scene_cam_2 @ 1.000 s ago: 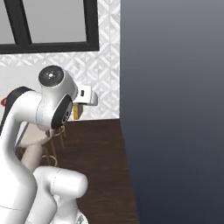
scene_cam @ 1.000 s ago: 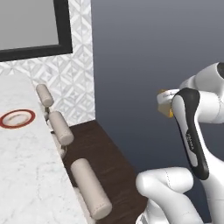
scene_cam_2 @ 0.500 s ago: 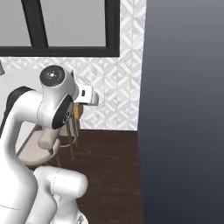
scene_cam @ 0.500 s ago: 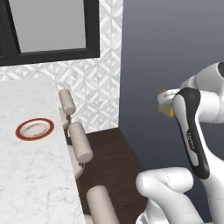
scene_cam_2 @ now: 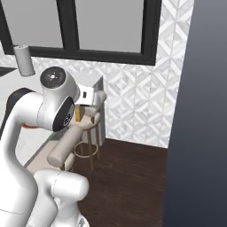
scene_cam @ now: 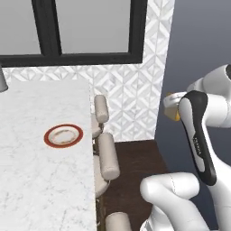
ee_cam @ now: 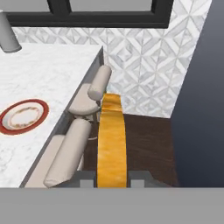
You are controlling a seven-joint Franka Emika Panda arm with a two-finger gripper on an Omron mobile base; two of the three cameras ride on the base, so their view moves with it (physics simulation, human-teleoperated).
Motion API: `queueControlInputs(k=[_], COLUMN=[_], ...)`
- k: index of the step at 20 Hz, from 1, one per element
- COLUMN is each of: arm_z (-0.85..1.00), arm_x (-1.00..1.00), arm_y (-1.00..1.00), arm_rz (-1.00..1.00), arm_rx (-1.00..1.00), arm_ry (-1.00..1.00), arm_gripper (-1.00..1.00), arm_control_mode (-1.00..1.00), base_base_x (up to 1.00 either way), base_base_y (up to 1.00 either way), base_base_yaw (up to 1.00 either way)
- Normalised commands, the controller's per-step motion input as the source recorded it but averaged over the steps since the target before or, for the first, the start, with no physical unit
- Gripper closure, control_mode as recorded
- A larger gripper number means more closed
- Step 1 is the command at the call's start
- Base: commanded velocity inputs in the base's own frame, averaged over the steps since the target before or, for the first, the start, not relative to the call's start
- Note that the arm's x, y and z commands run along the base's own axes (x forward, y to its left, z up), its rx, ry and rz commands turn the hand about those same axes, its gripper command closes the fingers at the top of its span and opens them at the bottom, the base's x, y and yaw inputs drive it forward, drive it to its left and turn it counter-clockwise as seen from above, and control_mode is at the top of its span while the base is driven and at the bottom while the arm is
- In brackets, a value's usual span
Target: Start the toaster. Once the lever pops up, take the bread to the plate on the dining counter.
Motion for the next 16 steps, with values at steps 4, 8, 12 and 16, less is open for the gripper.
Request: queueControlInputs(k=[4, 8, 12, 16], arm_z=[0.00, 0.00, 0.00, 0.00], arm_x=[0.00, 0.00, 0.00, 0.00], arm_y=[0.00, 0.00, 0.00, 0.00], arm_rz=[0.00, 0.00, 0.00, 0.00], arm_rx=[0.00, 0.00, 0.00, 0.00], arm_ry=[0.00, 0.00, 0.00, 0.00], arm_gripper=[1.00, 1.00, 1.00, 1.00], arm_control_mode=[1.00, 1.00, 1.00, 1.00], base_base_x=[0.67, 0.67, 0.62, 0.61], base_base_y=[-0.03, -0.16, -0.18, -0.14], base_base_yaw=[0.43, 0.45, 0.46, 0.48])
